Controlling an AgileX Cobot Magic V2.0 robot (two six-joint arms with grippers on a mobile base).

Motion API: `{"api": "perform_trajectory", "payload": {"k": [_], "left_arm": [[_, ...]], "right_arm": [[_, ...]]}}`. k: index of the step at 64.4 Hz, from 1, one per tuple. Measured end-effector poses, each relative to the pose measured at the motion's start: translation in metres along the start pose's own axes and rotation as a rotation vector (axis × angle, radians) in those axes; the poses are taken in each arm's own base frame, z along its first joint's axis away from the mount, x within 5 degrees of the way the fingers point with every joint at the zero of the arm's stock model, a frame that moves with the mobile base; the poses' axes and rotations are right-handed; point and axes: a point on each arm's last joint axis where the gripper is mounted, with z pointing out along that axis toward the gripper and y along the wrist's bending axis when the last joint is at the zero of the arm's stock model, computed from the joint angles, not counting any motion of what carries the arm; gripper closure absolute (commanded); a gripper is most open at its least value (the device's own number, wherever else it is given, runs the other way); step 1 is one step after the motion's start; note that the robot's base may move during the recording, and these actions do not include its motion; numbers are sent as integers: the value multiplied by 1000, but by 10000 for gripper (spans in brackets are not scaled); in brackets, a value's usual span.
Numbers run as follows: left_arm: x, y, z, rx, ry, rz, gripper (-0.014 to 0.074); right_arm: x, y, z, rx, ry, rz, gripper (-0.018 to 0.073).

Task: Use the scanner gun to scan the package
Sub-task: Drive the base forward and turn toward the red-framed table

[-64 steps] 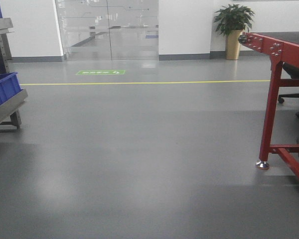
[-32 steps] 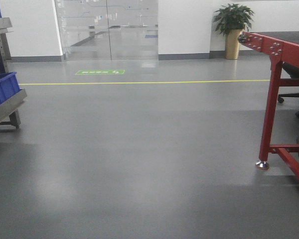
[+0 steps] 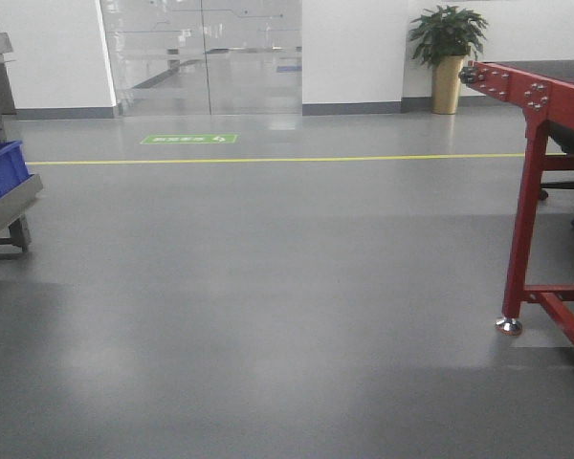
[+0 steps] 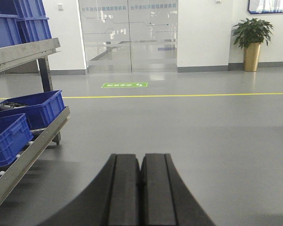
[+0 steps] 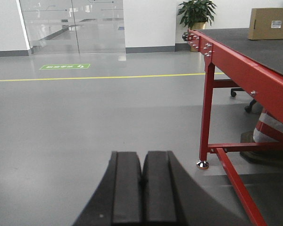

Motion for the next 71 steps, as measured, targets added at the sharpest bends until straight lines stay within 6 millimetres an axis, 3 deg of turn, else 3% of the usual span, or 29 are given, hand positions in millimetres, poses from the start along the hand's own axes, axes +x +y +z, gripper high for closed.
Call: {"api": "perform_trajectory", "payload": {"k": [71], "left_arm": [[0, -1, 0, 10, -1, 0, 707]], "right_arm": [[0, 0, 0, 0, 0, 0, 711]]}}
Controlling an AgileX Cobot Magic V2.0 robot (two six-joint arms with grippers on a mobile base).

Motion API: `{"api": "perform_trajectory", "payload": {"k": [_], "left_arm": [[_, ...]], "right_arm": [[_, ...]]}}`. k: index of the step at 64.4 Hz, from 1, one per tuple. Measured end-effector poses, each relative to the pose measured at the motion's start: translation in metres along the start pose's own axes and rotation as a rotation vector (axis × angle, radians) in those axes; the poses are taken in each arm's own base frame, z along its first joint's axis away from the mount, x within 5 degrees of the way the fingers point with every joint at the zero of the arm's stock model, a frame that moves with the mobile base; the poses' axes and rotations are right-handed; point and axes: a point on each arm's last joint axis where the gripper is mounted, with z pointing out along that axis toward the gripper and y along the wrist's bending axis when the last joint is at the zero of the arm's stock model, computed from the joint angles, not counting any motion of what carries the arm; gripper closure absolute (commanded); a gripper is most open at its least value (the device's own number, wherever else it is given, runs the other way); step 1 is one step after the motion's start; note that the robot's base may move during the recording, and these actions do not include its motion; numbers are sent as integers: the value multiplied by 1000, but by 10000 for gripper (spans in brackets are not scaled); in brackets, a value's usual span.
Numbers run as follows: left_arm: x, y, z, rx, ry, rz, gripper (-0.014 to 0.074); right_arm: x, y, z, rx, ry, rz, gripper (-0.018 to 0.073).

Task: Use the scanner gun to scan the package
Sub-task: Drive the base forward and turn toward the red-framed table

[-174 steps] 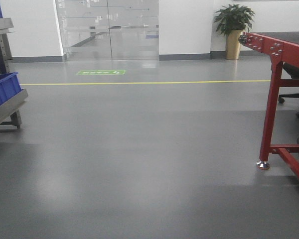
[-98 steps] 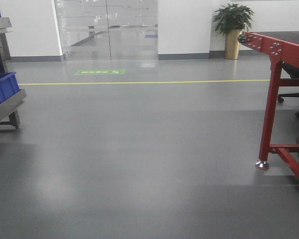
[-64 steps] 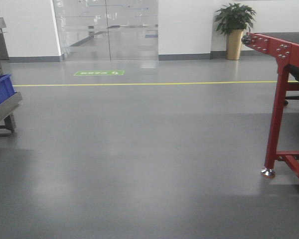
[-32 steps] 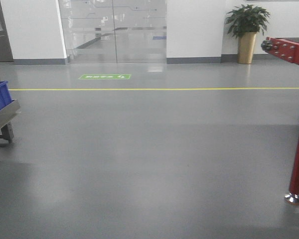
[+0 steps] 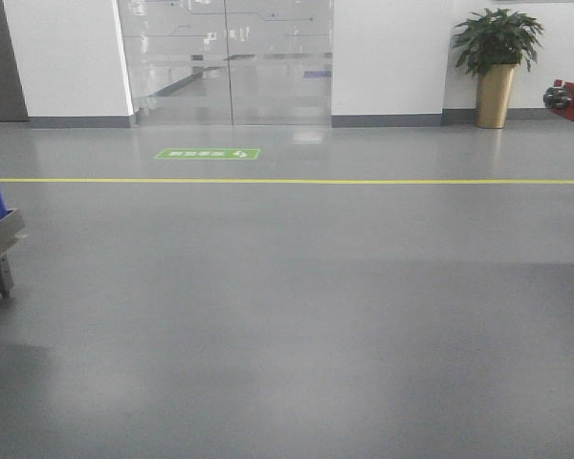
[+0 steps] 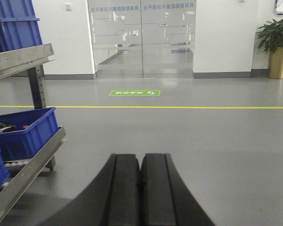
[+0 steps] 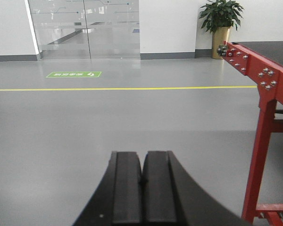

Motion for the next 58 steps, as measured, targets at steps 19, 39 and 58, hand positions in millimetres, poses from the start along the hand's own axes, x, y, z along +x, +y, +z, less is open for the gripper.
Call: {"api": "perform_trajectory", "payload": {"k": [19, 39, 58], "left_arm": [[0, -3, 0, 54, -4, -2, 707], [0, -3, 0, 54, -4, -2, 707], [0, -3, 0, 54, -4, -2, 707]], "right_arm": [[0, 0, 0, 0, 0, 0, 711], [0, 0, 0, 0, 0, 0, 711], [0, 0, 0, 0, 0, 0, 711]]}}
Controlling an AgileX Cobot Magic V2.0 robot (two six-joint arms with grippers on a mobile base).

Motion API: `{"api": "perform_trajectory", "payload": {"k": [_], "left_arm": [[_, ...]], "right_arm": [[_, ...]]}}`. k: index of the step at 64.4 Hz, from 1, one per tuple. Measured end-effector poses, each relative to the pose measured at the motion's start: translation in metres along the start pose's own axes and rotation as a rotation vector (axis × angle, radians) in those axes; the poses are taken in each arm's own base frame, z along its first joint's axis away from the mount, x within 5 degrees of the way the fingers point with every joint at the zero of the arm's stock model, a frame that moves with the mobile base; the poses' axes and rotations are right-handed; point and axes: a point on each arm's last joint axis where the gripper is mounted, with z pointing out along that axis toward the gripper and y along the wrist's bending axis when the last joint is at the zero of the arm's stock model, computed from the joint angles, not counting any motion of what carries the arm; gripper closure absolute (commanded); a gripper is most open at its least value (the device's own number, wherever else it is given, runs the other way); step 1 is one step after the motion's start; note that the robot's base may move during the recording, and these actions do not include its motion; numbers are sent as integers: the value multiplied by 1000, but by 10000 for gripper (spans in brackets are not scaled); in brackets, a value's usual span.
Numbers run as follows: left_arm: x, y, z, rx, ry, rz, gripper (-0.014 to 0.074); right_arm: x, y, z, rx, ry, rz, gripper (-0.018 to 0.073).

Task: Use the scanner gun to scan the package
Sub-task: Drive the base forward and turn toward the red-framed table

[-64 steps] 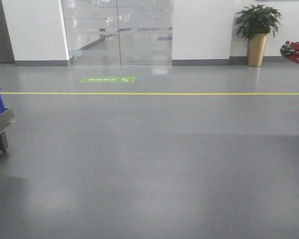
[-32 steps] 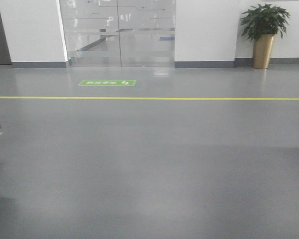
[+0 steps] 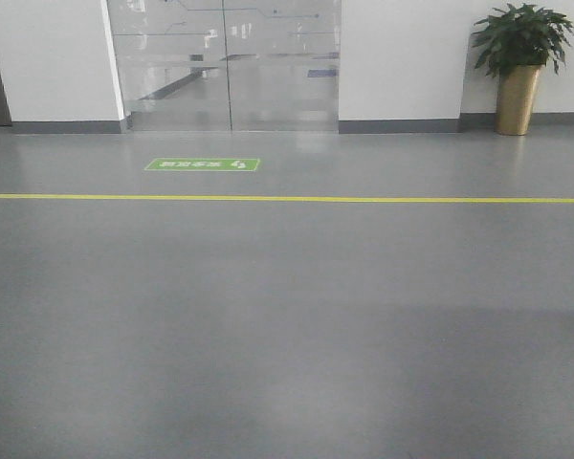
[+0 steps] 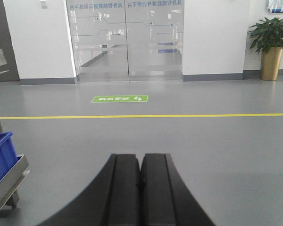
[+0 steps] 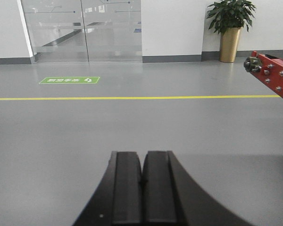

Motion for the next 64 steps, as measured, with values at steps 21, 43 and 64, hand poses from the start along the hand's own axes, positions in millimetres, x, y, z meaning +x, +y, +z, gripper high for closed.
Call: {"api": "perform_trajectory", "payload": {"k": [21, 43, 64], "left_arm": [[0, 0, 0, 0, 0, 0, 707], [0, 0, 0, 0, 0, 0, 707], [0, 0, 0, 0, 0, 0, 707]], "right_arm": [[0, 0, 0, 0, 0, 0, 711], [0, 0, 0, 0, 0, 0, 711], [0, 0, 0, 0, 0, -2, 711]]}}
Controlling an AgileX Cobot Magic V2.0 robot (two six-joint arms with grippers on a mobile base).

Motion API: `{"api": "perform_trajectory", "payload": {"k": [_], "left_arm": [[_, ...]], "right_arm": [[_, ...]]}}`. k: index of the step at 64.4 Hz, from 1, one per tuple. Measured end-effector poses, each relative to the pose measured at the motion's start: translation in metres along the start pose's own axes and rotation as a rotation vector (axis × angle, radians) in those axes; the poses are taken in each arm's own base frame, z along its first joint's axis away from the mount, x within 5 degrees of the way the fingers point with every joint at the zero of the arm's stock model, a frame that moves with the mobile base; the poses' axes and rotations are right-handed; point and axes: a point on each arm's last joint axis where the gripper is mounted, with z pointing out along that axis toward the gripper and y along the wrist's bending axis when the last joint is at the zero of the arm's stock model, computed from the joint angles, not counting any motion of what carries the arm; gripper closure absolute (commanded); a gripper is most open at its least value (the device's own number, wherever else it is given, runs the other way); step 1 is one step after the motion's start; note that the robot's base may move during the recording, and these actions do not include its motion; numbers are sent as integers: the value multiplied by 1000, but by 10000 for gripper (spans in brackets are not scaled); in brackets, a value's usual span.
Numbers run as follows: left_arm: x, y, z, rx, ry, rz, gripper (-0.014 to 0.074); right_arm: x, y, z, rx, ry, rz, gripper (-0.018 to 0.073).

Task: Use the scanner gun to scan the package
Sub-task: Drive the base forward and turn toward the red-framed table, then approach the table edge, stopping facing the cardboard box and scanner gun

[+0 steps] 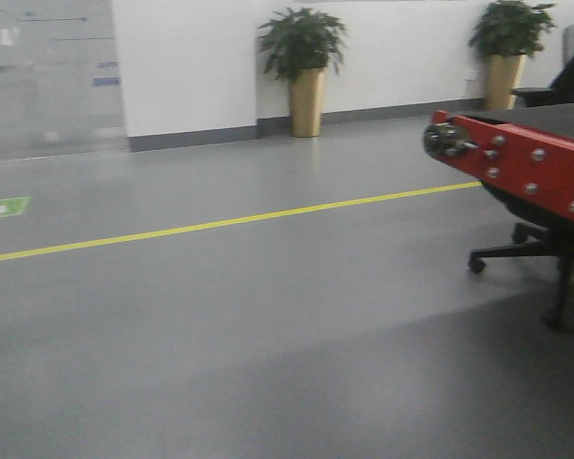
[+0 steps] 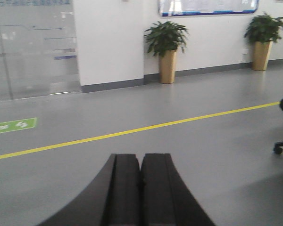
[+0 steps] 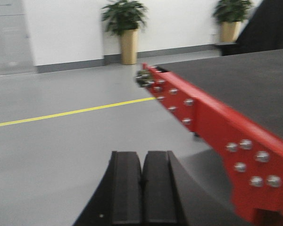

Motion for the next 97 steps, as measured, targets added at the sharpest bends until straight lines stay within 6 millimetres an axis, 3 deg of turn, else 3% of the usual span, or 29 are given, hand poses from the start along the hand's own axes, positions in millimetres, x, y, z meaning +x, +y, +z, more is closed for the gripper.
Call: {"api": "perform_trajectory", "payload": {"k": [97], "left_arm": [[0, 0, 0, 0, -2, 0, 707]], "right_arm": [[0, 0, 0, 0, 0, 0, 711]]}}
